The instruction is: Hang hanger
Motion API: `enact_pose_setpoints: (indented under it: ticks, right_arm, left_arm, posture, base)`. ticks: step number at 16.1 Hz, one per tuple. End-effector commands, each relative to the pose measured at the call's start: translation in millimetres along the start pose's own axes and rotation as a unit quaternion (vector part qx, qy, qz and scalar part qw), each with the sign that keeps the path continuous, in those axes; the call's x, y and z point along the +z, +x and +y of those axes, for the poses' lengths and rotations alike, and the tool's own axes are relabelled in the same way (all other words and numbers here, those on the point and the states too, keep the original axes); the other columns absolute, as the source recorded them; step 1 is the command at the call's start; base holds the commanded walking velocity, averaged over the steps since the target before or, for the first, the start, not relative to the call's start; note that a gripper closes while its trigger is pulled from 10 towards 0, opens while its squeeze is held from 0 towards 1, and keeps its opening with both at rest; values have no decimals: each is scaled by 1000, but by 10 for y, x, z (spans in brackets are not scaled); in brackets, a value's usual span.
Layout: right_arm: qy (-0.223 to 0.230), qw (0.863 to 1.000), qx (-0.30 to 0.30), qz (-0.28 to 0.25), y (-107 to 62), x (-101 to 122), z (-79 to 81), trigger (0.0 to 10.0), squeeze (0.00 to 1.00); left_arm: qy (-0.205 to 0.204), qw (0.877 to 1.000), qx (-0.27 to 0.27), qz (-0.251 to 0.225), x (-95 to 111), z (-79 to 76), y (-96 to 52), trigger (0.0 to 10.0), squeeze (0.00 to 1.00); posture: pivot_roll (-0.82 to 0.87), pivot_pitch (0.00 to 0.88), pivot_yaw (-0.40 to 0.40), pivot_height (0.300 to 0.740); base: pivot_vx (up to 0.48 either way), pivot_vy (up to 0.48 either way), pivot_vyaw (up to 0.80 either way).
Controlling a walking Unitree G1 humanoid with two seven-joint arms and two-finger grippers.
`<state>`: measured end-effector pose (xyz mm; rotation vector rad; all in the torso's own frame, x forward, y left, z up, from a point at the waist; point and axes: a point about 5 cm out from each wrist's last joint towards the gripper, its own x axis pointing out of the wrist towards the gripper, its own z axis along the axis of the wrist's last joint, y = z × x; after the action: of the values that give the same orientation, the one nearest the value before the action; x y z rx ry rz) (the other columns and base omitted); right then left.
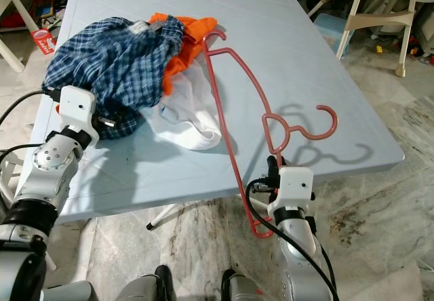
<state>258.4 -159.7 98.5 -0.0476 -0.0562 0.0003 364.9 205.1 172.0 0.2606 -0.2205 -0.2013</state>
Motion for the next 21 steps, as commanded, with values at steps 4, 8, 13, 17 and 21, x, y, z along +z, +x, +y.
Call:
enact_pose_setpoints:
  ticks: [4,8,13,17,21]
  right_arm:
    - [1,1000,-12,18,-78,-76,-52,10000,0]
    - [-3,1000,-6,19,-37,-74,-50,10000,0]
    - [-35,999,-18,20,-5,-60,-104,10000,0]
    - [-72,995,-65,10,4,-7,-210,10000,0]
    - [-59,994,-96,2,30,77,-306,10000,0]
  left_arm:
    - [-19,997,1,-68,79,-279,-382,10000,1000]
    - [-8,997,15,-77,70,-432,-684,10000,1000]
    - [50,995,90,11,-172,-447,-1040,10000,1000]
    - [39,996,74,28,-198,-558,-968,10000,0]
    - [34,997,67,13,-54,-656,-831,10000,0]
  posture:
    - [-84,222,11,740]
    - [-62,218,-2,740]
    - [-47,223,-16,740]
    - [-55,222,-13,740]
    - [-73,220,-4,740]
  base:
    - [0,0,0]
    - [0,0,0]
    - [0,0,0]
    - [0,0,0]
    - [0,0,0]
